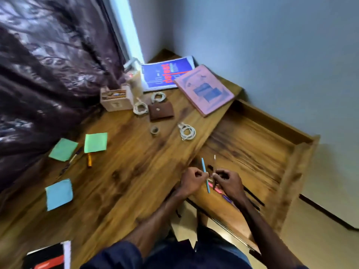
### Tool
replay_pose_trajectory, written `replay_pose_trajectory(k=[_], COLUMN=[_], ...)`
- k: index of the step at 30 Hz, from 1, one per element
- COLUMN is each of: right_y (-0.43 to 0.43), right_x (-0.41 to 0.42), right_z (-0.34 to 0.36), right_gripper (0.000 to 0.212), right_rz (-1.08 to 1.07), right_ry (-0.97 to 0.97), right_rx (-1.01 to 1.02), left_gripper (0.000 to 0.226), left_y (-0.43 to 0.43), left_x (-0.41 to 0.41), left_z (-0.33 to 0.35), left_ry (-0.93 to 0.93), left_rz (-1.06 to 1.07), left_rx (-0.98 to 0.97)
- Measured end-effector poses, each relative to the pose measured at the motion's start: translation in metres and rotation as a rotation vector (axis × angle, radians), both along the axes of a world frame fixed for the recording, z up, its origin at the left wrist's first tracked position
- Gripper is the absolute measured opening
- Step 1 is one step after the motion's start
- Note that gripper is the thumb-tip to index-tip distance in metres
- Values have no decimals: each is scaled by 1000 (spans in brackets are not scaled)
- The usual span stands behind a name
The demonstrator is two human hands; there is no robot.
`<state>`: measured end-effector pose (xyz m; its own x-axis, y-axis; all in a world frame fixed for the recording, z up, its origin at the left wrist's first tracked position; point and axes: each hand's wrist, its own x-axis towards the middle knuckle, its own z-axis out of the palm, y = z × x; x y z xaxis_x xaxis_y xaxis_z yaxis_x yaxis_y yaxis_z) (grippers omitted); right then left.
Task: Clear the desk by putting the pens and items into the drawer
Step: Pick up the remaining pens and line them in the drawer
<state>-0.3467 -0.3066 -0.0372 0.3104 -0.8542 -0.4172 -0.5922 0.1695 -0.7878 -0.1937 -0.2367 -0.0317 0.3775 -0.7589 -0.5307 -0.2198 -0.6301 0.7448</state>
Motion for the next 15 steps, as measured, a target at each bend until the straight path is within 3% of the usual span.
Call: replay_pose_trajectory(k=[7, 15], right_y=[-68, -114], right_x=[-70, -47], right_z=[-67, -117], right_gripper=[15, 12], right_rz=[30, 233], right_ry=[372, 511], right_rx=[-10, 11], left_gripper=[29, 25], left_y=[-48, -63], left_x=[-45, -41], left_z=[-24, -46], left_ry=[-70, -94], left_rz=[-158, -92], left_rx=[137, 195])
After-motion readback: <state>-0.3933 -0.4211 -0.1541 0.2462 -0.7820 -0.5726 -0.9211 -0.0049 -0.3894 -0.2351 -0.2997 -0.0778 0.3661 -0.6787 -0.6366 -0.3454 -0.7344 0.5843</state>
